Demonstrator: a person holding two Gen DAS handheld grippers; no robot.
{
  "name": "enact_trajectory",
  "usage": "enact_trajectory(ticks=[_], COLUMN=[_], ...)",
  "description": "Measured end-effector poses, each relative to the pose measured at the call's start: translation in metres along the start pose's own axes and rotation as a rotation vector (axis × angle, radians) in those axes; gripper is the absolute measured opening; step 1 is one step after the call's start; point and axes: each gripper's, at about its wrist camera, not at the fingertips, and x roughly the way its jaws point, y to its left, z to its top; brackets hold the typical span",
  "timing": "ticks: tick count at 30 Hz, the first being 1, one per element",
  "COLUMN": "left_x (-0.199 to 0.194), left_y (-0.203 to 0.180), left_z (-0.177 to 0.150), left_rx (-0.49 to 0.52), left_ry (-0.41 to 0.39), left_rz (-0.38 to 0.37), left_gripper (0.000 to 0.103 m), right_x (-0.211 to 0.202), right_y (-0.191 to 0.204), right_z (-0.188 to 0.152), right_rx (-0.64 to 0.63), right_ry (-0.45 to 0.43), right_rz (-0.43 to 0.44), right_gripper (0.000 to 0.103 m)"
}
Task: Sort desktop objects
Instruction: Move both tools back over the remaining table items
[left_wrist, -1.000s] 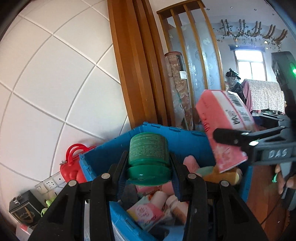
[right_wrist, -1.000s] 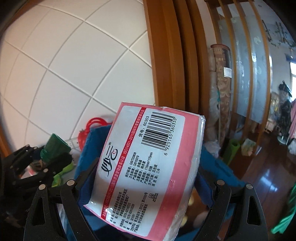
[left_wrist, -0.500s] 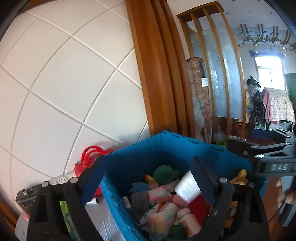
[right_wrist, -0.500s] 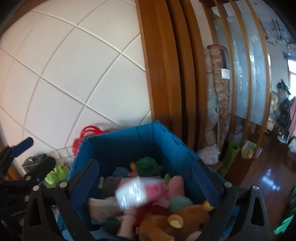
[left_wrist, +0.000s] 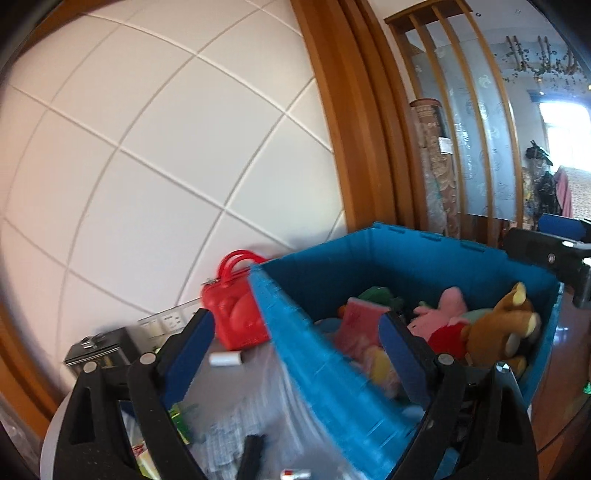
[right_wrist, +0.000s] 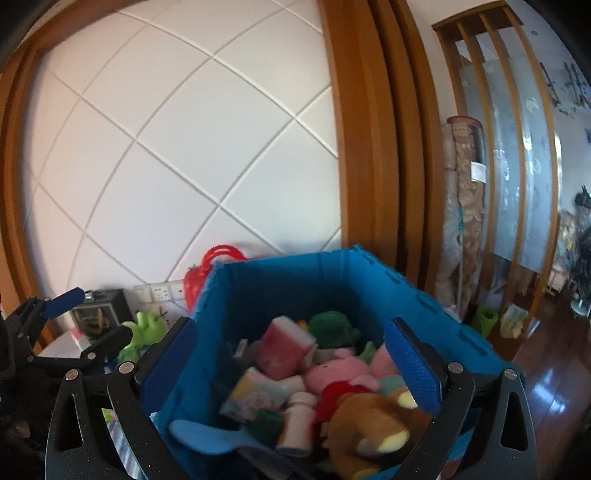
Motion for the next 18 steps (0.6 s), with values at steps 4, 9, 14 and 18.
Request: enact_trajectory(ticks=[4,9,14,18], left_x=[-0.019,-0.035,-0.047,-0.053], left_y=[0.03,0.065,0.103,0.131], left_z=[-0.017,-0.037,-0.054,-0.071], left_rx=[-0.03,-0.032,-0.032,-0.034], left_ry=[0.006,0.03,0.051,0.073], left_rz=[0.036,0.08,0.109,0.123], left_gripper=[0.091,0.091,0.091,0.091], right_x=[-0.005,-0.011,-0.01,-0.008], right_y=[0.03,0.077,0.12,0.154], right_z=[-0.005,-0.012,-0.022,-0.031], right_rx=[-0.009,-0.043,-0.058,-0.076], right_ry=[0.013,0.018,0.038,0.057], right_rz=[0.038,0.09,0.139,0.166], right_gripper=[0.103,0.103,0.103,0.103])
